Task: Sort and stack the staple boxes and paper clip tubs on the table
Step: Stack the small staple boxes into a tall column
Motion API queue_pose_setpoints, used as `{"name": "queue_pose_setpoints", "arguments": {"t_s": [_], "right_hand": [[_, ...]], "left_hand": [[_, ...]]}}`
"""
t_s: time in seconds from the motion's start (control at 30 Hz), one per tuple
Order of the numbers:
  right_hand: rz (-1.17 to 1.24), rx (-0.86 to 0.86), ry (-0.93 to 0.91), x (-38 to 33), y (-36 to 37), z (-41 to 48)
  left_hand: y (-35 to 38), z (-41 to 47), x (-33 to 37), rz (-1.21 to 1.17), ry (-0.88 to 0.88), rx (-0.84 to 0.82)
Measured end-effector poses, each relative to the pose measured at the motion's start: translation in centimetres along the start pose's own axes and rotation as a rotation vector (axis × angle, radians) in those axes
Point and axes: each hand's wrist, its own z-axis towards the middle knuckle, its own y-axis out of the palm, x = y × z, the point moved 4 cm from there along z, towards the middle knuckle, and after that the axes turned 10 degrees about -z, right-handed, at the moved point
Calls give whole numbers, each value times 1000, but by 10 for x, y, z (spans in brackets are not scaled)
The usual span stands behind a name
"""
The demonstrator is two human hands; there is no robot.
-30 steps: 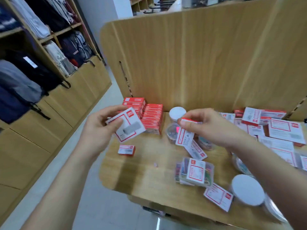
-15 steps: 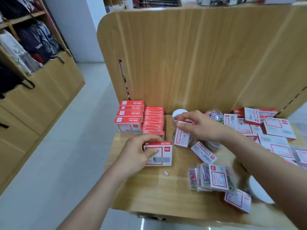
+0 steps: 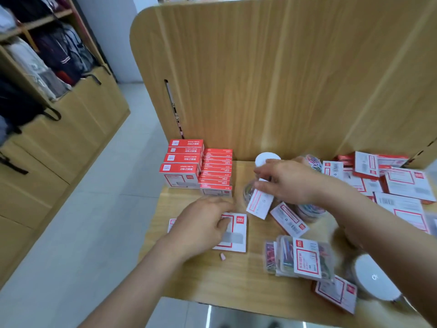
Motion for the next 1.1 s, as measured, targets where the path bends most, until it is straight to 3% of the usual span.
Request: {"name": "queue_pose_setpoints", "arguments": {"t_s": [0.17,0.33,0.63,0.8,0.87,0.97,1.1], "right_hand": [[-26,68,-8,4,7,-9],[94,140,3,4,2,-11],[157,256,-10,-17,-16,-9],[62,187,-30,-54,-14,12],[15,203,-28,-61,-8,19],[-11,209,-30,-66,0,27],[32,261,-32,-65,7,29]], "left_hand": [[-19,16,0,291,10,362],[-17,29,-6,406,40,379],[-23,19,-16,273,74,450],[-70,-20,-42,28,-197,819],[-71,-28,-48,-5,-256,746],[-50,-20,-40,66,-251,470],[-36,-4,-33,258,-209,420]]}}
